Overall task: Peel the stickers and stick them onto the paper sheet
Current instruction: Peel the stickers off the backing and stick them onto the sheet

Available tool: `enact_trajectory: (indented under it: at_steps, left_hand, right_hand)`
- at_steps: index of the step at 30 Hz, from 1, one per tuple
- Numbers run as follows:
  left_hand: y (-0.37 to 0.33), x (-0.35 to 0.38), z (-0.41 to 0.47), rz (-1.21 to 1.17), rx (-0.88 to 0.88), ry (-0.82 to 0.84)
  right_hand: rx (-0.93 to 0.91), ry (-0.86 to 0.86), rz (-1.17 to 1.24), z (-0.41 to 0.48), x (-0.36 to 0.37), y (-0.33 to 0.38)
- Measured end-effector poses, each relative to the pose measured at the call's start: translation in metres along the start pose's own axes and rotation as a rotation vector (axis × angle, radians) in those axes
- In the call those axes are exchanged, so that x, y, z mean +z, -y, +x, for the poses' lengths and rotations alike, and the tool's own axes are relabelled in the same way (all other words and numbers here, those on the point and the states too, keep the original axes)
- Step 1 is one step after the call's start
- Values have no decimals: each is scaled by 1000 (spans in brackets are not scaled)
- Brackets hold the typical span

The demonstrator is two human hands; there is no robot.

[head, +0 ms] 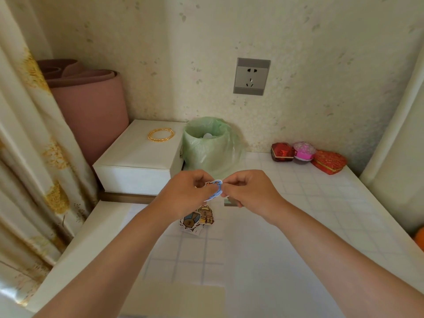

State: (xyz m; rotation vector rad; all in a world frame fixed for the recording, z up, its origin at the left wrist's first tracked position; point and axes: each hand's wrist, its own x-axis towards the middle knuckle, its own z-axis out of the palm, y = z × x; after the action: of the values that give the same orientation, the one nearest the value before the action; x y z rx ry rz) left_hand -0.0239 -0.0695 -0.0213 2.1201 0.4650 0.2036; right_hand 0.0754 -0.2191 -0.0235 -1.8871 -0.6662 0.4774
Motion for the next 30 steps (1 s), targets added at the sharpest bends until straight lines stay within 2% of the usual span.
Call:
enact_trajectory:
  at_steps: [4, 9, 14, 17, 22, 25, 30]
  left_hand:
    - [-6, 11, 9, -6, 57, -49]
    - [-14, 15, 19, 79, 122, -15]
    - [-29, 26, 23, -114, 99, -80]
    - [-35, 31, 24, -196, 85, -113]
    - [-36, 33, 25, -190, 158, -53]
    - [-32, 34, 24, -145, 163, -24]
    - [-29, 34, 23, -216, 119, -33]
  right_hand:
    - [-6, -28, 82, -1, -13, -3]
    - [-54, -67, 11, -1, -29, -9]
    - [-101, -114, -17, 0, -38, -10]
    - [-92, -106, 120, -1, -42, -9]
    - [87, 43, 334, 1, -51, -12]
    - [90, 93, 279, 0, -53, -17]
    - [32, 1, 182, -1, -49, -16]
